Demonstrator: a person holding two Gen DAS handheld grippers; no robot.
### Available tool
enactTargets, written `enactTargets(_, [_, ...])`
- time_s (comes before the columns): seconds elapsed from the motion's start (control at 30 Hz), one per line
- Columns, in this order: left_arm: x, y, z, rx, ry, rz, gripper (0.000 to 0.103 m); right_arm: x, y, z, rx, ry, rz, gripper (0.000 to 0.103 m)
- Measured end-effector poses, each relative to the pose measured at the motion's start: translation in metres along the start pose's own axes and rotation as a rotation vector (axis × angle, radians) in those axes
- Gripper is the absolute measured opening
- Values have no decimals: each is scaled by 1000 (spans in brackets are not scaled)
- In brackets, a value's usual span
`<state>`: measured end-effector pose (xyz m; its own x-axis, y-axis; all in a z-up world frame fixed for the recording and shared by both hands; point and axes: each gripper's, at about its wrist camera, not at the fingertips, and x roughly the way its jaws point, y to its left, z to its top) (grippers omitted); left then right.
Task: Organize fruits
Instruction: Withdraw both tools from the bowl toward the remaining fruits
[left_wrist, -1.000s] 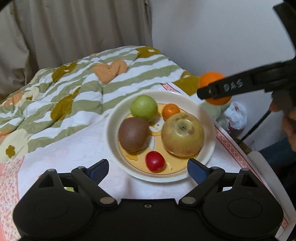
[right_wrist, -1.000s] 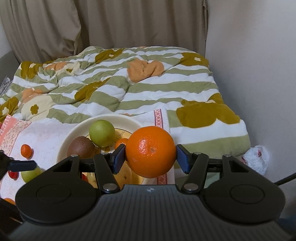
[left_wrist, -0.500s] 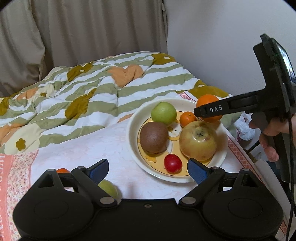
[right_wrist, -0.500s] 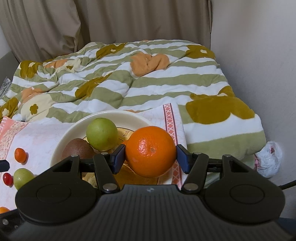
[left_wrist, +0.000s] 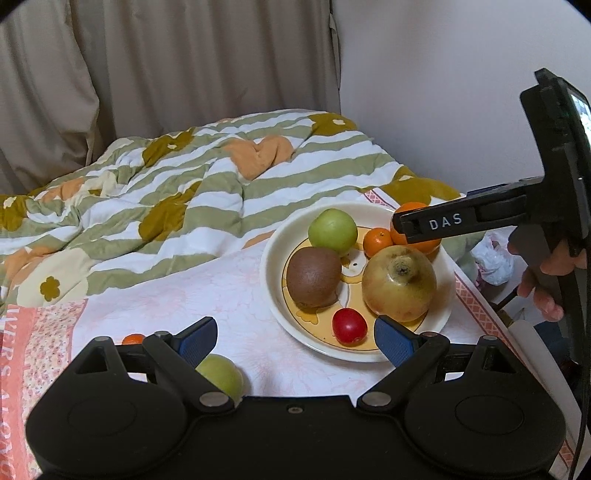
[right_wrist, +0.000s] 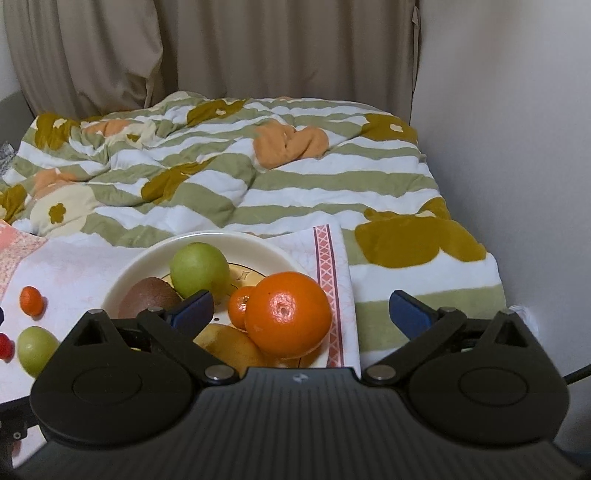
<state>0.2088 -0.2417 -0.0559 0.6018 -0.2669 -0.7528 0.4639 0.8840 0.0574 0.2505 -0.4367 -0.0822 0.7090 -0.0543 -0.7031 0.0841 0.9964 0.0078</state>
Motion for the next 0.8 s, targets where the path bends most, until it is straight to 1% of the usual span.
enactTargets(0.17, [-16, -1, -1, -7, -30, 9, 94, -24, -2, -1, 7, -20, 7, 103])
enactTargets(0.37, [-50, -1, -9, -27, -98, 33, 94, -62, 3, -1, -9, -55, 16, 103])
enactTargets(0.53, [-80, 1, -20, -68, -142, 33, 94, -97, 12, -5, -38, -83, 24, 103])
enactTargets(0.7, [-115, 7, -38, -94, -194, 97, 94, -133, 23, -15, -68, -129, 64, 103])
enactTargets(0.8, [-133, 16, -47, -121, -207, 124, 94, -153, 31, -20, -83, -148, 89, 103])
